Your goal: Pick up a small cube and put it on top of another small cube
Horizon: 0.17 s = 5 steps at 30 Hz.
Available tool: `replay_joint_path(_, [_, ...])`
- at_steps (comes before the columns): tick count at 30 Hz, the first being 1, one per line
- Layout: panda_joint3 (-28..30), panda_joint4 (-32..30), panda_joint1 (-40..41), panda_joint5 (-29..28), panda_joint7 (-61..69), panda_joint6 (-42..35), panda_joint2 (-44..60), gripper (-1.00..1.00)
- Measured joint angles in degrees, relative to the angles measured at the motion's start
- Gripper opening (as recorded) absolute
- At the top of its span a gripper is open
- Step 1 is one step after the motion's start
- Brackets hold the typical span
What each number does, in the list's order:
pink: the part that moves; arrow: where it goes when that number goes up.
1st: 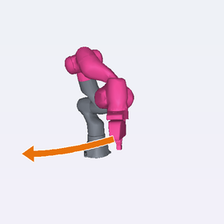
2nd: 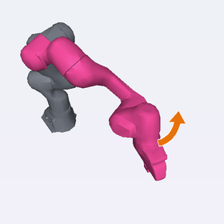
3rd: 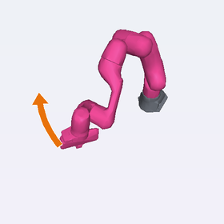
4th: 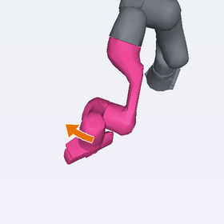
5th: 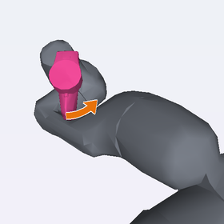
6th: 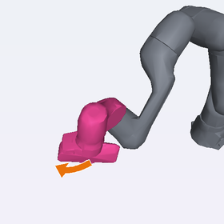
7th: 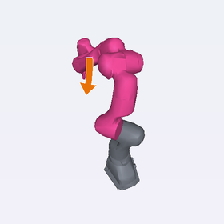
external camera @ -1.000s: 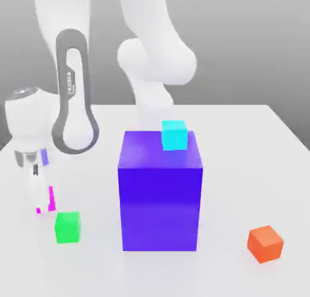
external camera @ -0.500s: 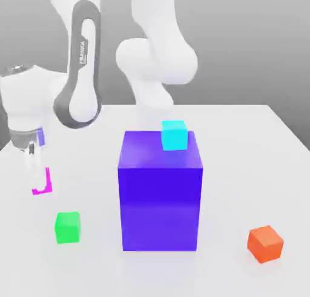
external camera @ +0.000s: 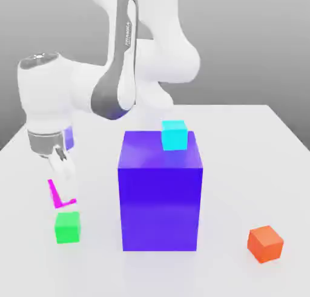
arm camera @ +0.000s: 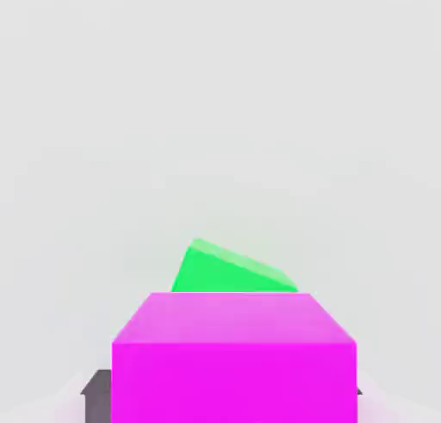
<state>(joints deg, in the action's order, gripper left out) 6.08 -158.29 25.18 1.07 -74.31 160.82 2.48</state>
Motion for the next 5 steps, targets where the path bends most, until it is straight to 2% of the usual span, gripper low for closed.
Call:
replay_joint_path(1, [-0.4,0.1,0.3,0.7,0.5,1.9,2.0,-1.00])
replay_joint_path(2, [-0.7,0.2,0.5,1.3,0.9,3.6,3.8,1.00])
replay_joint_path(5, [-0.7,0.2,0.5,1.3,0.9,3.6,3.8,1.00])
